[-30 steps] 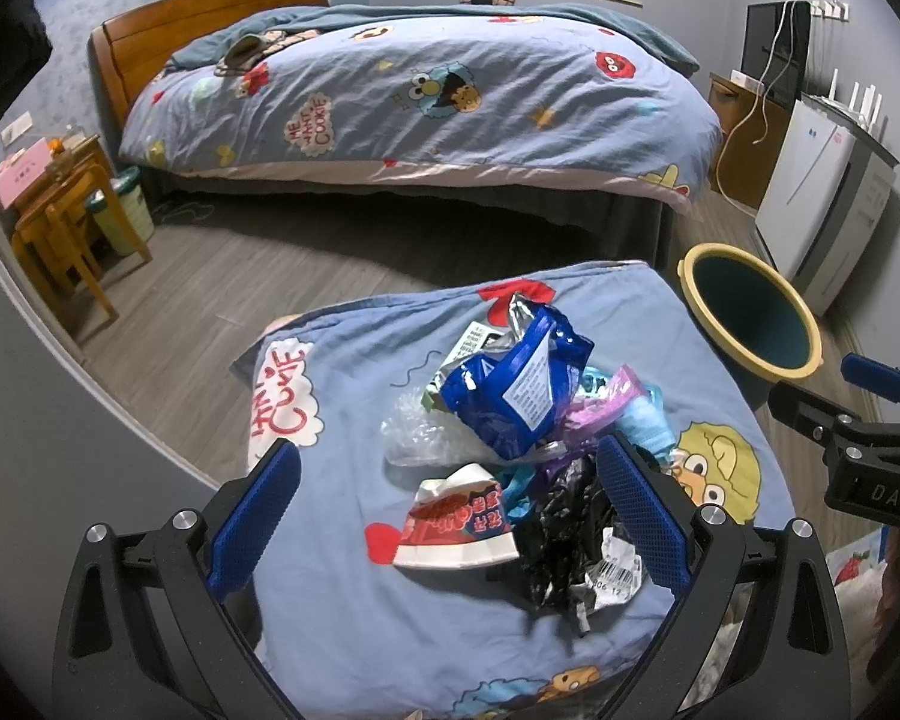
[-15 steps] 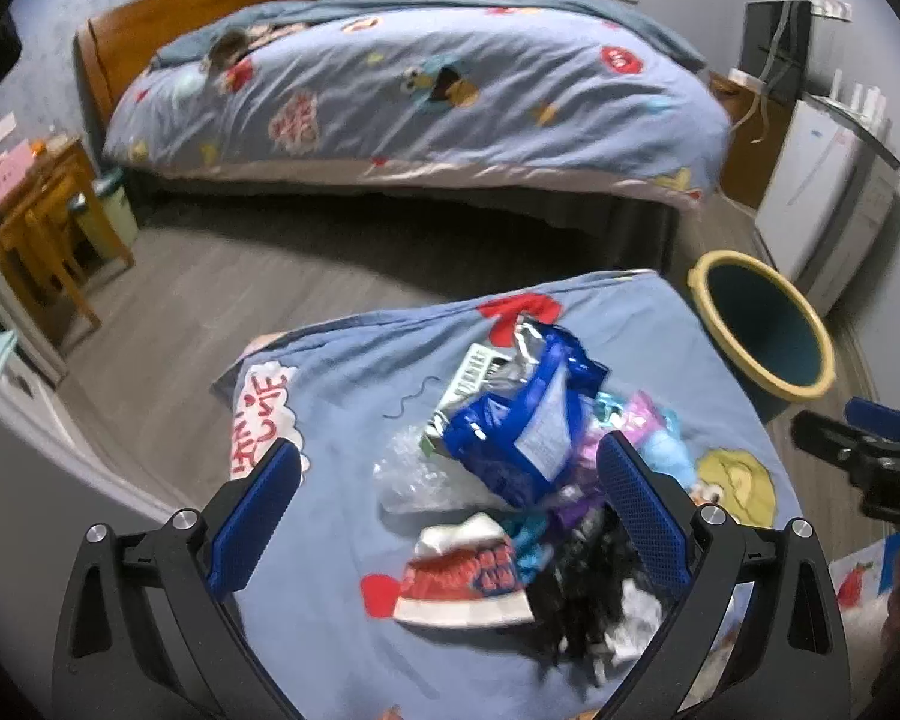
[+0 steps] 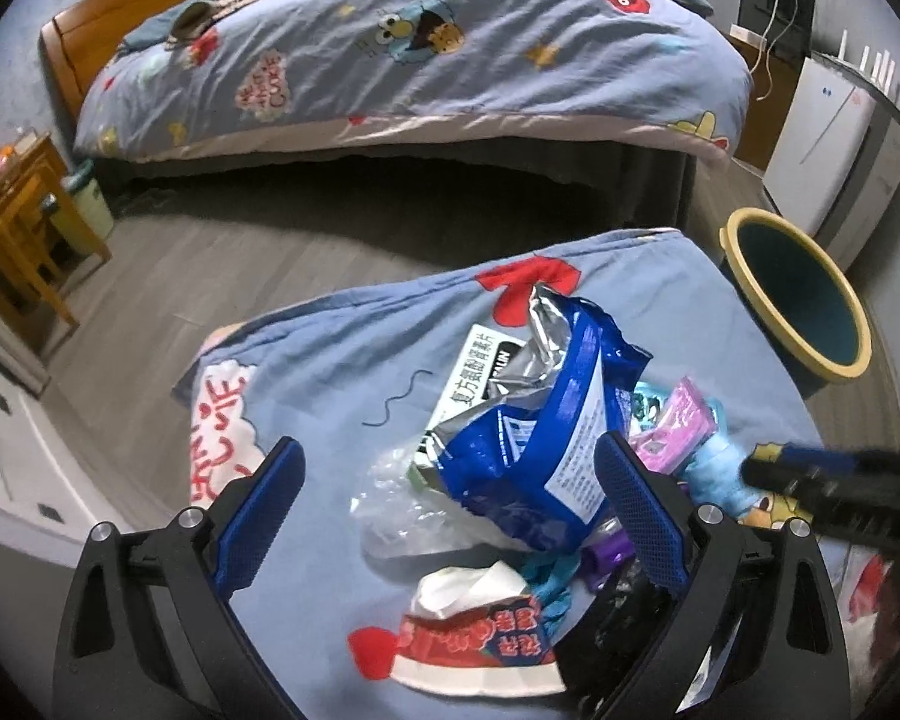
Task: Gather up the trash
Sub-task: 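Grasp the blue wet-wipe pack with the left tool while the right tool grasps the blue mask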
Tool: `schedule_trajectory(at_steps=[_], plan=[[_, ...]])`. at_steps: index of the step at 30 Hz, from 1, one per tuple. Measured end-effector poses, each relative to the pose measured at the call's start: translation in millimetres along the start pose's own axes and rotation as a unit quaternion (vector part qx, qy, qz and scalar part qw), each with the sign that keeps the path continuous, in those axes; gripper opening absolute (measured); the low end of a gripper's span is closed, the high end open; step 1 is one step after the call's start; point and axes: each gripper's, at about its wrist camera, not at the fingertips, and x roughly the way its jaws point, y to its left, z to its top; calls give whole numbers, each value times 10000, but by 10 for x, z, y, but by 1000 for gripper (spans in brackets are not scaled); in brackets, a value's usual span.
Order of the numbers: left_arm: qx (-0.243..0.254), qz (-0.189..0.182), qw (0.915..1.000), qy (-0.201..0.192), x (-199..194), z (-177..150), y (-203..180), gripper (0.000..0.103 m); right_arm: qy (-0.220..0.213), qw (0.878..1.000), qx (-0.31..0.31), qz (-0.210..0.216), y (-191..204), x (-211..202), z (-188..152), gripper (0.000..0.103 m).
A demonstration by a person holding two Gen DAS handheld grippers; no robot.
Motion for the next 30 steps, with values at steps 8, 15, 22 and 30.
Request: schedule_trajectory(at_steps=[8, 15, 22, 30], plan=[[369, -209, 9991, -59, 135, 90, -211, 83, -32, 9993, 369, 2, -99, -42, -10, 24], [988, -380, 9944, -2, 310, 251, -512, 71, -489, 9963, 708, 34, -262, -400, 139, 23], [1413, -260, 9891, 328, 657, 311, -694, 65, -696, 9973, 223, -41, -257, -635, 433, 23], [1548, -83, 9873, 359, 741, 311, -691, 35, -772, 9961, -420, -78, -146, -631, 575, 23]])
